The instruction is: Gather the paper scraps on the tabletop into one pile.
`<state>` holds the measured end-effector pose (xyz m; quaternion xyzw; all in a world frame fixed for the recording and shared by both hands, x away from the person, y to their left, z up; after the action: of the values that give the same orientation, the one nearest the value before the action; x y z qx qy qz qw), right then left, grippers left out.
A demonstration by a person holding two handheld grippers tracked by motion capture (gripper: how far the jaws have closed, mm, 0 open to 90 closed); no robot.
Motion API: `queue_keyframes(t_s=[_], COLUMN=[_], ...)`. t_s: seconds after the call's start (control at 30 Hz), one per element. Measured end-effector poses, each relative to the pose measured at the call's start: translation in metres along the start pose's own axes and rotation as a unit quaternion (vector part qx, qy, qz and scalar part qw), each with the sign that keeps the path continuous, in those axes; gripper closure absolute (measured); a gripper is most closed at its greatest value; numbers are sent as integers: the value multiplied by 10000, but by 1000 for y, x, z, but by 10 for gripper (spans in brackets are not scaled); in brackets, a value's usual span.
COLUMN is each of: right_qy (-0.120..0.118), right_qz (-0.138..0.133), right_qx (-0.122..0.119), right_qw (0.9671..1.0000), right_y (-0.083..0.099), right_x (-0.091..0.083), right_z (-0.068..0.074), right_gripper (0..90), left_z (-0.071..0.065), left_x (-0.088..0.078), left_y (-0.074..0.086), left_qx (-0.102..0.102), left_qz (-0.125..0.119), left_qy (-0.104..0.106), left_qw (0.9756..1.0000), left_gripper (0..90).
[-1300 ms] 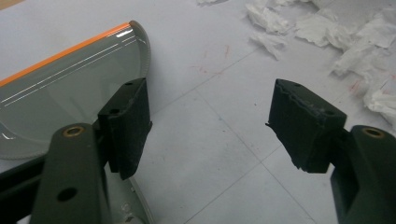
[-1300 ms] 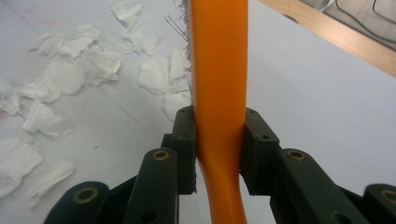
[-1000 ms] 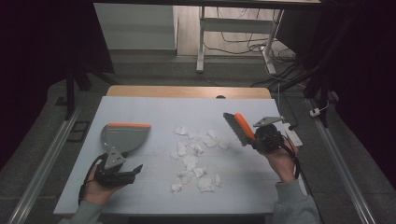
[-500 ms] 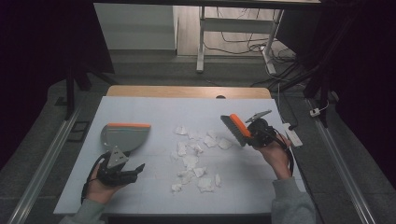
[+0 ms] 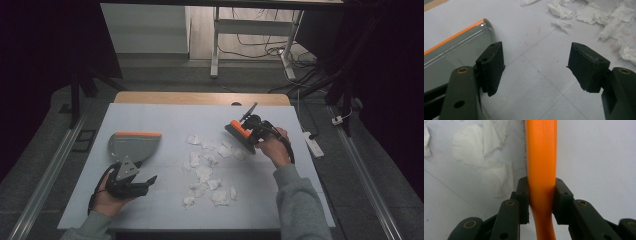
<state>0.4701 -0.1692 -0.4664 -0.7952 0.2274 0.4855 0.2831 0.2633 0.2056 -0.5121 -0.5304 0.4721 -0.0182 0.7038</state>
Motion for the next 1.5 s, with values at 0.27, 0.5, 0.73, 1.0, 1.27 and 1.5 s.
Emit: queue_keyframes(t_s=[0.27, 0.5, 0.73, 1.0, 1.27, 1.5], right_qy=[-293, -518, -950, -716, -660, -673], right_qz=[45, -97, -759, -1129, -1180, -1204], right_qx=[-724, -1011, -1076, -624, -294, -191], right_qw=[9969, 9935, 9867, 9891, 9904, 9903], right_y=[-17, -9, -3, -6, -9, -4], right_x=[-6, -18, -40, -45, -40, -39], right_z=[30, 55, 67, 46, 35, 25], right_gripper=[704, 706, 704, 704, 704, 704], left_z=[8, 8, 10, 12, 11, 15], left_x=[-4, -7, -10, -10, -13, -14], left_y=[7, 8, 13, 15, 19, 20], left_qx=[-148, -159, -249, -351, -394, -545], left_qz=[-40, -56, -89, -41, -80, -169], left_qy=[-56, -130, -107, -145, -166, -143], left_qw=[9999, 9998, 9996, 9993, 9991, 9983], left_gripper=[298, 299, 298, 299, 299, 299])
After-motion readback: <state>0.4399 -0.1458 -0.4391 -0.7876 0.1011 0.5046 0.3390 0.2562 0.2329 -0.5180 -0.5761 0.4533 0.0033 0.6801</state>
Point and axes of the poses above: each handheld gripper's, and its own axes: x roughly forward along the jaws, y roughly out of its underside, z roughly to its left, the point moved 2 cm from there along x, roughly forward along the jaws, and after that the axes turned 9 degrees about y, right-handed, at the moved point
